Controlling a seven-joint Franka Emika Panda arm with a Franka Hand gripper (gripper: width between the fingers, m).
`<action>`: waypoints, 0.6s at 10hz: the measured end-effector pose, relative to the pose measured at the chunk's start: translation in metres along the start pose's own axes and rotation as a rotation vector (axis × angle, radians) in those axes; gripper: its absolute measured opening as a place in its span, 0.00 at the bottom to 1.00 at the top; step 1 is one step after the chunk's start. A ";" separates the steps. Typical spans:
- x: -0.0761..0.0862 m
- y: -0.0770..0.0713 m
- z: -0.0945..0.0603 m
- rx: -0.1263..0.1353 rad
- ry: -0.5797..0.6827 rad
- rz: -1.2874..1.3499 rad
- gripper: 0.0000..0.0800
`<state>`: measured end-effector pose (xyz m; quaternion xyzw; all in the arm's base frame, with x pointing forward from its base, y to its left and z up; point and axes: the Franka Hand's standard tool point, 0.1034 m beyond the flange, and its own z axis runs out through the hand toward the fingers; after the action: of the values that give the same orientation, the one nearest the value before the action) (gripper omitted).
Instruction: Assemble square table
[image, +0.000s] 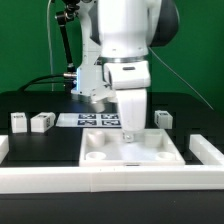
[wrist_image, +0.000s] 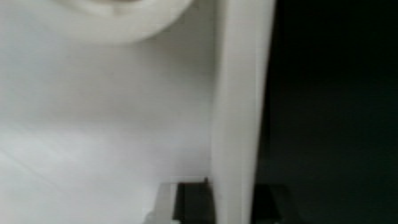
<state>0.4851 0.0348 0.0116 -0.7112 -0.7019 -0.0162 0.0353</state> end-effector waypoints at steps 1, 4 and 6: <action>0.008 0.005 0.000 -0.005 0.002 -0.006 0.08; 0.023 0.009 0.003 0.035 -0.005 -0.043 0.08; 0.027 0.009 -0.001 0.056 -0.009 -0.021 0.08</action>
Offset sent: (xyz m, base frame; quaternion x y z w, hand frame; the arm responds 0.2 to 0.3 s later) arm 0.0219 0.0230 0.0079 -0.0072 -0.0137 -0.0320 0.9994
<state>0.4942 0.0616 0.0141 -0.7025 -0.7098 0.0060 0.0518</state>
